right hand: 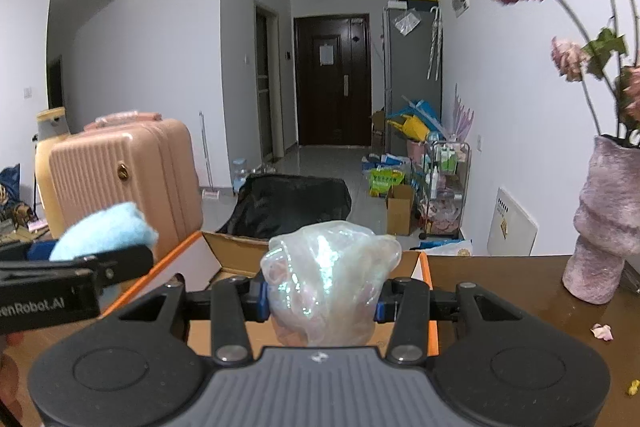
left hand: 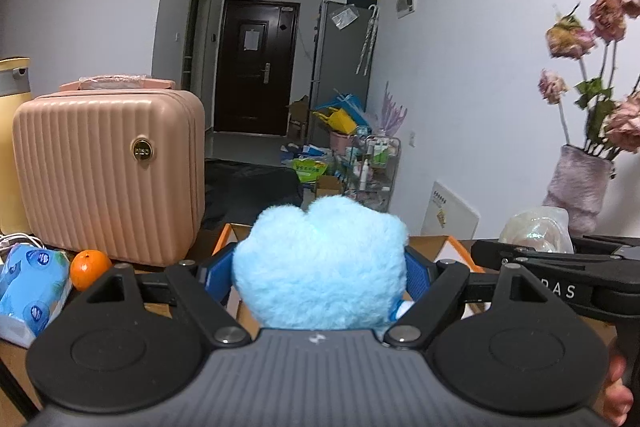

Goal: Organize soft objects
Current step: 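Carry the heart plush and plastic bag with both grippers over the cardboard box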

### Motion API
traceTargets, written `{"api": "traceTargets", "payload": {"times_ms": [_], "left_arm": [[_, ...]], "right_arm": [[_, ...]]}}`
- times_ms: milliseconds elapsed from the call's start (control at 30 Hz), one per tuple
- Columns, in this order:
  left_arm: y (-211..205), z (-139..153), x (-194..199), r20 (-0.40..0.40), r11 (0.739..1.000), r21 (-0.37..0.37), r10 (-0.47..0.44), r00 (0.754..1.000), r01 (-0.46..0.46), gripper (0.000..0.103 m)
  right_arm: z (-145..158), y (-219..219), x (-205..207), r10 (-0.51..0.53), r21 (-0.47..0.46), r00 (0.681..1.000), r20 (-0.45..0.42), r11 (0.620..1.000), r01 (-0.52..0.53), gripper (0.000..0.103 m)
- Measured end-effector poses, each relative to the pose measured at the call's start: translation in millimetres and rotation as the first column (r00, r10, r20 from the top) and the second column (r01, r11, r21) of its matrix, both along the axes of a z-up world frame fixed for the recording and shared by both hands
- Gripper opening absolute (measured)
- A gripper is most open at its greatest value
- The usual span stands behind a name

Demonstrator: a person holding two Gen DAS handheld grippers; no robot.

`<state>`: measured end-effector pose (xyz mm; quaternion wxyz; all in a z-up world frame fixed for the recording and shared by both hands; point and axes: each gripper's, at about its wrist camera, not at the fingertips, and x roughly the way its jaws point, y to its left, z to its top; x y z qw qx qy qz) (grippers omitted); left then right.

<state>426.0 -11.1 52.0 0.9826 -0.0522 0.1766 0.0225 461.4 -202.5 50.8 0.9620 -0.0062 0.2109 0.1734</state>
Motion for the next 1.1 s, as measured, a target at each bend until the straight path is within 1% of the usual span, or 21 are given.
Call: {"api": "traceTargets", "payload": {"times_ms": [133, 233, 467, 600, 700, 833, 933, 967, 1000, 1033, 1067, 1100], "left_arm": [[2.5, -7.3, 18.5, -0.028, 1.0, 0.017, 0.01, 1.0, -0.01, 0.082], [3.6, -12.2, 31.8, -0.046, 0.999, 0.036, 0.017, 0.999, -0.015, 0.082], [6.3, -29.2, 55.6, -0.097, 0.998, 0.062, 0.033, 0.995, -0.027, 0.082], [6.3, -43.4, 66.1, -0.126, 0.995, 0.093, 0.052, 0.991, -0.04, 0.082], [6.3, -54.2, 72.5, -0.14, 0.993, 0.108, 0.065, 0.988, -0.05, 0.082], [9.7, -62.6, 77.1, -0.16, 0.993, 0.101, 0.07, 0.985, -0.055, 0.082], [10.3, -62.9, 76.4, -0.15, 0.993, 0.099, 0.074, 0.986, -0.059, 0.084], [10.2, -62.9, 75.5, -0.148, 0.993, 0.1, 0.078, 0.986, -0.064, 0.086], [10.4, -62.9, 74.9, -0.146, 0.993, 0.1, 0.084, 0.986, -0.069, 0.087], [11.0, -63.1, 74.0, -0.143, 0.993, 0.096, 0.084, 0.986, -0.071, 0.091], [9.4, -61.8, 72.9, -0.141, 0.993, 0.092, 0.084, 0.986, -0.072, 0.1], [10.4, -61.3, 72.8, -0.137, 0.993, 0.089, 0.091, 0.986, -0.079, 0.103]], "right_arm": [[-10.7, 4.8, 21.2, 0.016, -0.019, 0.999, -0.042, 1.0, -0.017, 0.043], [-21.1, 9.7, 37.0, 0.007, -0.052, 0.997, -0.076, 0.999, -0.011, 0.043], [-47.0, 22.0, 58.0, 0.014, -0.091, 0.991, -0.131, 0.996, -0.026, 0.044], [-65.0, 29.8, 66.5, 0.004, -0.103, 0.99, -0.139, 0.995, -0.018, 0.044], [-75.6, 34.1, 68.3, 0.014, -0.095, 0.989, -0.144, 0.995, -0.028, 0.044], [-85.8, 39.6, 69.4, 0.011, -0.111, 0.988, -0.156, 0.993, -0.028, 0.045], [-89.0, 41.2, 72.3, 0.006, -0.124, 0.986, -0.165, 0.992, -0.027, 0.053], [-89.1, 41.9, 72.9, 0.003, -0.127, 0.986, -0.165, 0.992, -0.024, 0.06], [-89.0, 42.5, 72.6, -0.002, -0.131, 0.987, -0.162, 0.991, -0.019, 0.065], [-88.9, 42.8, 72.5, -0.008, -0.133, 0.987, -0.16, 0.991, -0.014, 0.079], [-88.9, 41.6, 71.7, -0.013, -0.132, 0.987, -0.158, 0.991, -0.008, 0.094], [-89.1, 41.1, 69.8, -0.022, -0.133, 0.988, -0.151, 0.991, 0.002, 0.098]]}}
